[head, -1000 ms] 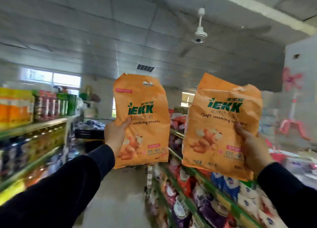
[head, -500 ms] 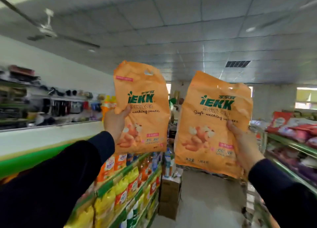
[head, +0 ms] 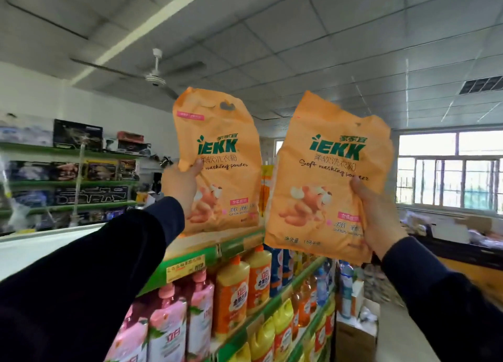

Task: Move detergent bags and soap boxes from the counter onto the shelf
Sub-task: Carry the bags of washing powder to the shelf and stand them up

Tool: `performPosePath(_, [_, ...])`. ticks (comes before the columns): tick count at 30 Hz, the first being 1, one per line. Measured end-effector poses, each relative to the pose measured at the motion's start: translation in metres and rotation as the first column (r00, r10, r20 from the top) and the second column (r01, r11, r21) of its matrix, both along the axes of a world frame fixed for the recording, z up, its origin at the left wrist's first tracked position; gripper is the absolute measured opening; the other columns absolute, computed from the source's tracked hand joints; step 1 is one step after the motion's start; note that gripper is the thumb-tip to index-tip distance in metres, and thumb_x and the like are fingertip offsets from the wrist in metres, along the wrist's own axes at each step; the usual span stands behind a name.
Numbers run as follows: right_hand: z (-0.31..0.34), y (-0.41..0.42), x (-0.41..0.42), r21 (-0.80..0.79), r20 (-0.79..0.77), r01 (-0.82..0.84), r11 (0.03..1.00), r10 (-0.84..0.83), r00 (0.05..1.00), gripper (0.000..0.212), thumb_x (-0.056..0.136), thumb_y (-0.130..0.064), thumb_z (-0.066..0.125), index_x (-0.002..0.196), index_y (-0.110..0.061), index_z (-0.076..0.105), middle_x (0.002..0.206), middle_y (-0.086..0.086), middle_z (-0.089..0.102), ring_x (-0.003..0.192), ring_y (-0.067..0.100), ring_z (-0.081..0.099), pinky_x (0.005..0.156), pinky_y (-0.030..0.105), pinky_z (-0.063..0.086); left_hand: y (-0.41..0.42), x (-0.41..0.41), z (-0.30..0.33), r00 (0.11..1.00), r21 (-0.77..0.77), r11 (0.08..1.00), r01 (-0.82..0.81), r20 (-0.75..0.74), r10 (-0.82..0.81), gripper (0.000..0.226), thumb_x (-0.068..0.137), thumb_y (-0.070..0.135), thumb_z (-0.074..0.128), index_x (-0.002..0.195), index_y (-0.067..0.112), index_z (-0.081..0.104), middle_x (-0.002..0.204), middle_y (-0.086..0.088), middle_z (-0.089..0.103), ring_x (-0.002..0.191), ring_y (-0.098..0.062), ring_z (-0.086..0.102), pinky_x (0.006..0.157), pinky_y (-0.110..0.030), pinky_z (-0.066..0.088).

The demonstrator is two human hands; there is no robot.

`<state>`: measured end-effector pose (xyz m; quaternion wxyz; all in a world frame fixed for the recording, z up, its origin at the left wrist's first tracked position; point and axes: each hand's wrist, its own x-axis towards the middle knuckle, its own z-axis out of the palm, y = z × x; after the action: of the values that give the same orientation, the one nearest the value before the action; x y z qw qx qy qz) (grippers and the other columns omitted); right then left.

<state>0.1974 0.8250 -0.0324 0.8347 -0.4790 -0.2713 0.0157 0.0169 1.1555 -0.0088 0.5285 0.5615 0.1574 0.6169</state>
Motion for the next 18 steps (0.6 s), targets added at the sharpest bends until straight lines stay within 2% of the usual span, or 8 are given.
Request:
performPosePath(3, [0.005,0.046,0.041,0.018,0.037,-0.069,0.997,0.069,0.997,0.034,0.089,-0.038,0.075,0.116,-0.019,0.07,0.101,0.008,0.08,0.088,0.032,0.078,0.061,0.041,0.063,0.029,0.032,0.003,0.995,0.032,0.994,-0.101,-0.004,0.101,0.019,0.09,0.037,0.076,0.077,0.025,0.069,0.065,0.006,0.069,0.047,-0.003,0.061,0.041,-0.017,0.045])
performPosePath(5, [0.009,0.076,0.07,0.016,0.06,-0.123,0.992,0.122,0.991,0.035,0.089,-0.038,0.075,0.116,-0.018,0.07,0.102,0.009,0.08,0.09,0.032,0.078,0.063,0.041,0.063,0.047,0.055,0.004,0.987,0.052,0.986,-0.16,-0.008,0.161,0.021,0.09,0.036,0.076,0.074,0.024,0.069,0.061,0.006,0.068,0.041,0.001,0.058,0.042,-0.019,0.046])
performPosePath(8, [0.015,0.125,0.119,0.013,0.096,-0.209,0.978,0.207,0.974,0.039,0.09,-0.038,0.074,0.122,-0.016,0.069,0.107,0.009,0.079,0.093,0.031,0.077,0.07,0.043,0.064,0.071,0.095,0.004,0.97,0.053,0.969,-0.242,-0.009,0.243,0.021,0.09,0.039,0.076,0.079,0.022,0.069,0.067,0.003,0.07,0.05,-0.006,0.063,0.053,-0.028,0.051])
performPosePath(12, [0.027,0.186,0.174,0.001,0.156,-0.339,0.941,0.334,0.929,0.033,0.093,-0.035,0.07,0.123,-0.021,0.068,0.111,0.007,0.078,0.099,0.03,0.076,0.083,0.047,0.061,0.102,0.148,0.001,0.955,0.065,0.953,-0.296,-0.011,0.298,0.016,0.091,0.034,0.075,0.084,0.021,0.072,0.083,-0.009,0.077,0.076,-0.026,0.074,0.07,-0.042,0.06])
performPosePath(14, [0.029,0.213,0.193,-0.008,0.18,-0.392,0.92,0.387,0.904,0.036,0.095,-0.034,0.068,0.128,-0.021,0.066,0.113,0.006,0.078,0.1,0.028,0.076,0.085,0.046,0.06,0.115,0.169,-0.004,0.953,0.067,0.951,-0.301,-0.013,0.302,0.011,0.091,0.032,0.075,0.084,0.023,0.073,0.084,-0.004,0.078,0.078,-0.023,0.075,0.07,-0.039,0.06])
performPosePath(18, [0.026,0.265,0.227,-0.043,0.202,-0.508,0.86,0.506,0.839,0.037,0.096,-0.033,0.068,0.13,-0.018,0.065,0.115,0.008,0.077,0.102,0.028,0.075,0.086,0.045,0.06,0.138,0.206,-0.013,0.942,0.061,0.942,-0.331,-0.038,0.333,0.011,0.09,0.03,0.076,0.082,0.023,0.074,0.076,-0.001,0.078,0.071,-0.018,0.073,0.063,-0.031,0.054])
